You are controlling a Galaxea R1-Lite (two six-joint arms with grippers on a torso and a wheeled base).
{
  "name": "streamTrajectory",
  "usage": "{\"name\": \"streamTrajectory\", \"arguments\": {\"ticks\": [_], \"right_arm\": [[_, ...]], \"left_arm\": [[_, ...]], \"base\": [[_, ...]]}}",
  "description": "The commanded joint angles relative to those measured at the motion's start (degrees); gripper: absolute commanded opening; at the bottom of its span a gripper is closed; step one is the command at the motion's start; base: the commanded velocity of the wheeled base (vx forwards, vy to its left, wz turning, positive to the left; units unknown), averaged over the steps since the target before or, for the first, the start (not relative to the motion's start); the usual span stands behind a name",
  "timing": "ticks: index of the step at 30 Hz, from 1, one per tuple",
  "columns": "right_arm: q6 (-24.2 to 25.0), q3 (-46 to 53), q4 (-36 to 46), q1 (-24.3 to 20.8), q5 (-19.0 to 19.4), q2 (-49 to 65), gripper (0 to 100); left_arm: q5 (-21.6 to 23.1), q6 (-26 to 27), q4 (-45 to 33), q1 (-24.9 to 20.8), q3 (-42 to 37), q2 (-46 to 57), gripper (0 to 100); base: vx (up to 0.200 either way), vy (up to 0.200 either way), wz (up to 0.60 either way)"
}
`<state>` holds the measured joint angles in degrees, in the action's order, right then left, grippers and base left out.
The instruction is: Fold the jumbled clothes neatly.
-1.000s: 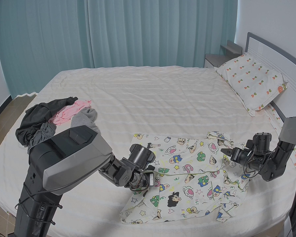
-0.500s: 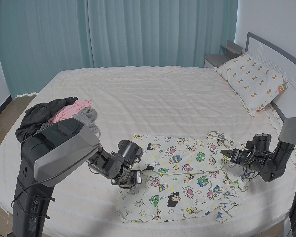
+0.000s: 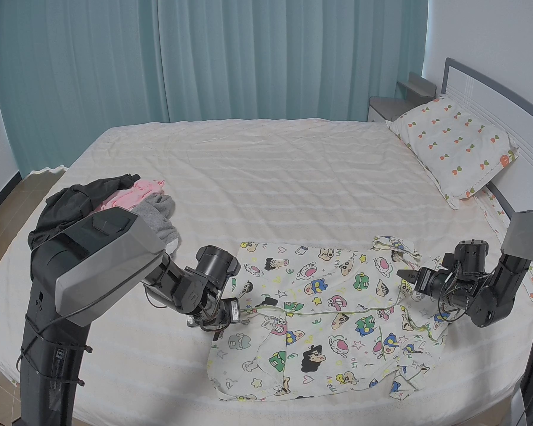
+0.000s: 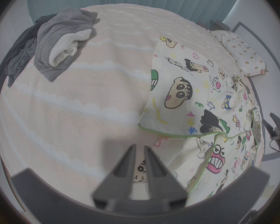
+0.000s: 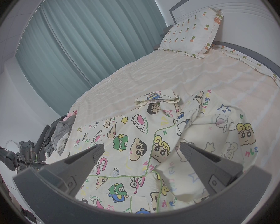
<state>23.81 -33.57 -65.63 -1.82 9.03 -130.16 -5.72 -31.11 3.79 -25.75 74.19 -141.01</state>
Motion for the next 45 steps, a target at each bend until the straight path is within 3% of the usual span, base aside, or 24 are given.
{"name": "streamTrajectory", "arguments": {"ticks": [1, 6, 8, 12, 16, 19, 24, 29, 34, 39, 43, 45], "right_arm": [[0.0, 0.0, 0.0, 0.0, 0.0, -0.1, 100], [0.0, 0.1, 0.0, 0.0, 0.0, -0.1, 100], [0.0, 0.0, 0.0, 0.0, 0.0, -0.2, 100], [0.0, 0.1, 0.0, 0.0, 0.0, -0.4, 100], [0.0, 0.1, 0.0, 0.0, 0.0, -0.4, 100], [0.0, 0.1, -0.1, 0.0, 0.0, -0.4, 100], [0.0, 0.1, 0.0, 0.0, 0.0, -0.4, 100], [0.0, 0.1, -0.1, 0.0, 0.0, -0.4, 100], [0.0, 0.1, -0.1, 0.0, 0.0, -0.4, 100], [0.0, 0.1, -0.1, 0.0, 0.0, -0.3, 100], [-0.1, 0.7, -1.9, -0.1, 0.0, -0.4, 100], [-0.1, 1.1, -3.0, -0.1, 0.0, -0.4, 100]], "left_arm": [[-0.3, -0.1, 0.2, 1.0, -0.3, -0.1, 100], [-0.3, -0.7, 1.0, 2.8, -0.3, 1.4, 100], [0.8, -3.5, 1.3, 3.1, -0.6, 4.3, 100], [5.8, -6.8, 0.7, 1.6, -1.7, 7.2, 100], [5.7, -8.1, 0.9, -0.4, -1.5, 6.5, 100], [5.8, -12.0, 1.0, -1.9, -1.3, 5.9, 100], [5.6, -11.0, 0.7, -2.6, -1.9, 3.8, 100], [5.7, -5.7, 0.7, -3.1, -5.5, 4.6, 100], [8.0, -6.5, 1.3, -4.9, -9.3, 8.8, 100], [10.9, -14.5, 1.5, -8.3, -11.2, 12.1, 100], [15.3, -16.6, 1.5, -9.1, -13.3, 14.8, 100], [15.5, -16.9, 1.5, -9.1, -14.3, 14.8, 100]], "base": [[0.0, 0.0, 0.0], [0.0, 0.0, 0.0], [0.0, 0.0, 0.0], [0.0, 0.0, 0.0], [0.0, 0.0, 0.0], [0.0, 0.0, 0.0], [0.0, 0.0, 0.0], [0.0, 0.0, 0.0], [0.0, 0.0, 0.0], [0.0, 0.0, 0.0], [0.0, 0.0, 0.0], [0.0, 0.0, 0.0]]}}
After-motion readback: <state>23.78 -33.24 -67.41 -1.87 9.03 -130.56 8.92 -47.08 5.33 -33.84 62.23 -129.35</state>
